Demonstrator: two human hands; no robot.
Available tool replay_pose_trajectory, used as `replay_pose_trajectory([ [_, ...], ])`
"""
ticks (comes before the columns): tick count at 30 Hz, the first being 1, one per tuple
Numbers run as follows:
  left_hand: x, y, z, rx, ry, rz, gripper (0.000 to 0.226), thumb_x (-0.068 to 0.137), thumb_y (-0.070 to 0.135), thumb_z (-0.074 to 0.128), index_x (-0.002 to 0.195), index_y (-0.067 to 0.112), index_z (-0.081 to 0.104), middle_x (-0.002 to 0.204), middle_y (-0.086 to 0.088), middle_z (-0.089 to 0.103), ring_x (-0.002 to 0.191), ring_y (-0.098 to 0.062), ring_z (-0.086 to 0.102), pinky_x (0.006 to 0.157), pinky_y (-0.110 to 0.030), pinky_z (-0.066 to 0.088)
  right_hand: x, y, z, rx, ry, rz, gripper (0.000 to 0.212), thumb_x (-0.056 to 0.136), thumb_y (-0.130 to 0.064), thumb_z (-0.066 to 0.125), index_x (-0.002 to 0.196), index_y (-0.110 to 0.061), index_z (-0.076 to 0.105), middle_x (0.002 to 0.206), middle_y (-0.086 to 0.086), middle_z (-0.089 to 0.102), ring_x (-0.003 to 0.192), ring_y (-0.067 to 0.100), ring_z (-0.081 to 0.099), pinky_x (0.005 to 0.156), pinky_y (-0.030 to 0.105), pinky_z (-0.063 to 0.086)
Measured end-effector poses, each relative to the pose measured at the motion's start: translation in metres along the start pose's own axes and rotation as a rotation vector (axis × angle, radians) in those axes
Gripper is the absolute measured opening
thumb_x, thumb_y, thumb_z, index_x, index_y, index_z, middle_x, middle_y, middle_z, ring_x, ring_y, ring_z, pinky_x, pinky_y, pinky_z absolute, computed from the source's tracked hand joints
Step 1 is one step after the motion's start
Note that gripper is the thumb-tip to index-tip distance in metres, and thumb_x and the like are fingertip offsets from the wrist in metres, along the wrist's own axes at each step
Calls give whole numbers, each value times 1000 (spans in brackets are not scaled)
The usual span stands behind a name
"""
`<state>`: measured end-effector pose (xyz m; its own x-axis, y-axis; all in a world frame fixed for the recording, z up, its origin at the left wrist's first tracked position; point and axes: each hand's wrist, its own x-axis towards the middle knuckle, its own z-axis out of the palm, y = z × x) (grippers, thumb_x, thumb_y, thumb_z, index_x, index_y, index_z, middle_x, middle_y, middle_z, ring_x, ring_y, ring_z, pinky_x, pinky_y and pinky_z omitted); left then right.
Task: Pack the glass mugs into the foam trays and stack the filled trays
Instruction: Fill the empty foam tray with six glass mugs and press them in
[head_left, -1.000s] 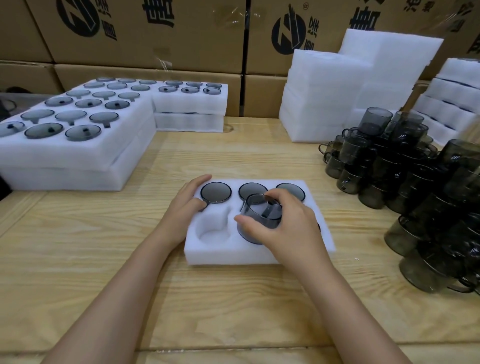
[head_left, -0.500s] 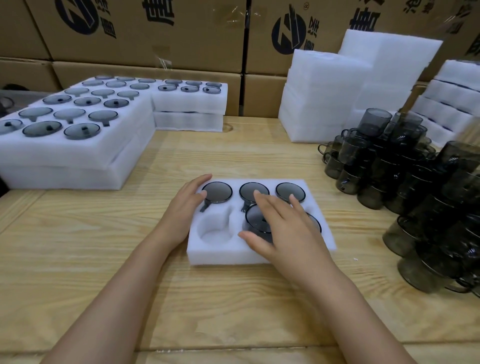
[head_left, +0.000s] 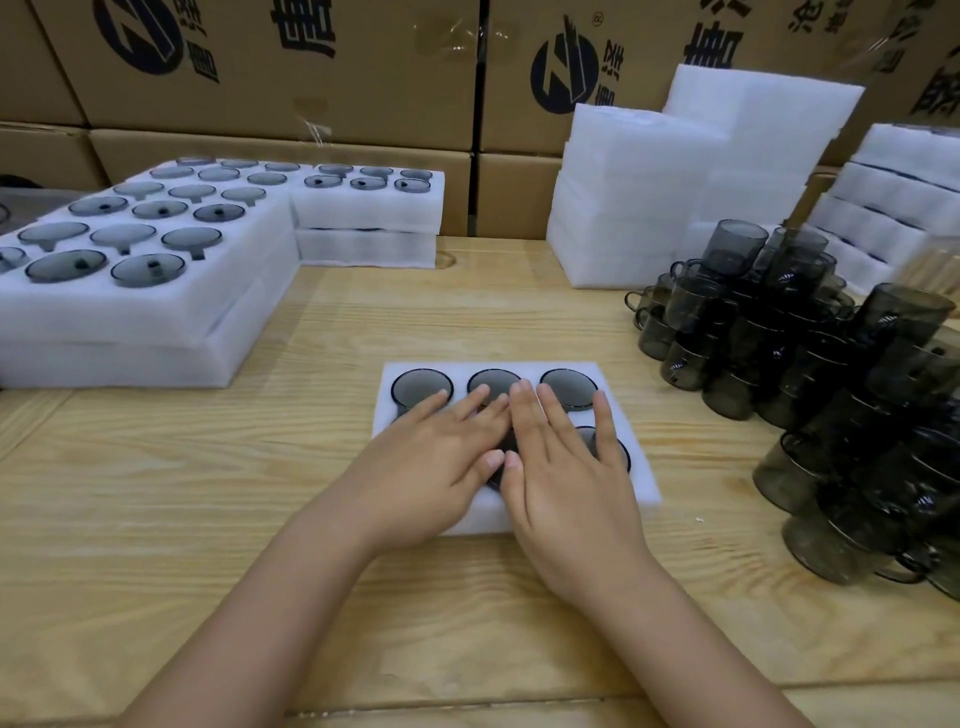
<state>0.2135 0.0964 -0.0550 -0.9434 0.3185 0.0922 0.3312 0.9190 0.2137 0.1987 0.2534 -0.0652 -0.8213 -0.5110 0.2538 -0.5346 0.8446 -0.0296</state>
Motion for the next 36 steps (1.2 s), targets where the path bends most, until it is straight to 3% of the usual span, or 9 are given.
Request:
replay_pose_trajectory([
  [7, 2, 5, 0, 186, -48, -93, 52, 103, 36, 13, 153, 29, -1, 161, 7, -10, 142, 1, -19, 118, -41, -12, 8, 0, -3, -87, -92, -30, 78, 79, -35, -21, 150, -6, -4, 159, 4, 2, 146, 14, -4, 107, 43, -26],
  [13, -5, 5, 5, 221, 60, -129, 51, 102, 41, 13, 153, 35, 9, 161, 10, 0, 145, 1, -11, 117, -44, -14, 8, 4, -2, -5, -135, -23, 58, 101, -35, 12, 150, -9, -4, 160, 3, -2, 146, 13, -5, 115, 35, -11],
  [16, -12, 0, 3, -123, 315, -93, 50, 95, 54, 27, 141, 38, 38, 152, 16, 31, 141, 7, 15, 119, -31, -6, 6, 7, -6, 65, -177, -53, 60, 100, -42, 12, 151, -13, 1, 159, 2, -3, 145, 10, -6, 118, 34, -8],
  [18, -19, -11, -2, -529, 550, -129, 43, 86, 55, 37, 123, 41, 52, 133, 20, 53, 127, 11, 40, 113, -17, 17, 8, 13, -13, 271, -177, -47, 62, 99, -47, 17, 151, -15, 11, 159, -2, 5, 145, 7, -2, 118, 33, -3],
  [22, -25, -37, 7, -737, 820, -241, 28, 89, 45, 42, 108, 40, 62, 111, 17, 67, 109, 5, 58, 91, -8, 39, 41, 53, -36, 578, 245, 128, 41, 97, -35, 40, 134, -17, 48, 124, 0, 55, 115, 17, 48, 100, 34, 36],
  [25, -18, -45, 22, -870, 849, -344, 24, 90, 37, 43, 107, 42, 60, 105, 23, 67, 104, 4, 59, 91, -16, 44, 91, 101, -48, 366, 362, 343, 35, 94, -27, 43, 123, -10, 53, 114, 10, 57, 106, 29, 52, 86, 36, 40],
  [30, -1, -54, 34, -1134, 788, -445, 37, 87, 36, 50, 124, 37, 51, 125, 25, 53, 125, -3, 47, 107, -33, 37, 139, 149, -37, 116, 59, 556, 46, 97, -23, 41, 135, 1, 34, 138, 23, 36, 119, 43, 44, 92, 45, 41],
  [33, 1, -58, 37, -1240, 747, -459, 31, 99, 21, 49, 128, 32, 49, 136, 8, 51, 129, -14, 47, 111, -42, 35, 152, 161, -29, 129, -48, 643, 59, 96, -19, 45, 145, 1, 19, 144, 24, 29, 123, 42, 43, 94, 46, 45],
  [36, 2, -57, 37, -1297, 739, -445, 32, 99, 20, 46, 127, 35, 49, 136, 4, 52, 124, -14, 52, 99, -33, 44, 159, 167, -24, 60, -37, 657, 48, 91, -7, 49, 135, 3, 32, 130, 27, 45, 114, 43, 50, 79, 43, 47],
])
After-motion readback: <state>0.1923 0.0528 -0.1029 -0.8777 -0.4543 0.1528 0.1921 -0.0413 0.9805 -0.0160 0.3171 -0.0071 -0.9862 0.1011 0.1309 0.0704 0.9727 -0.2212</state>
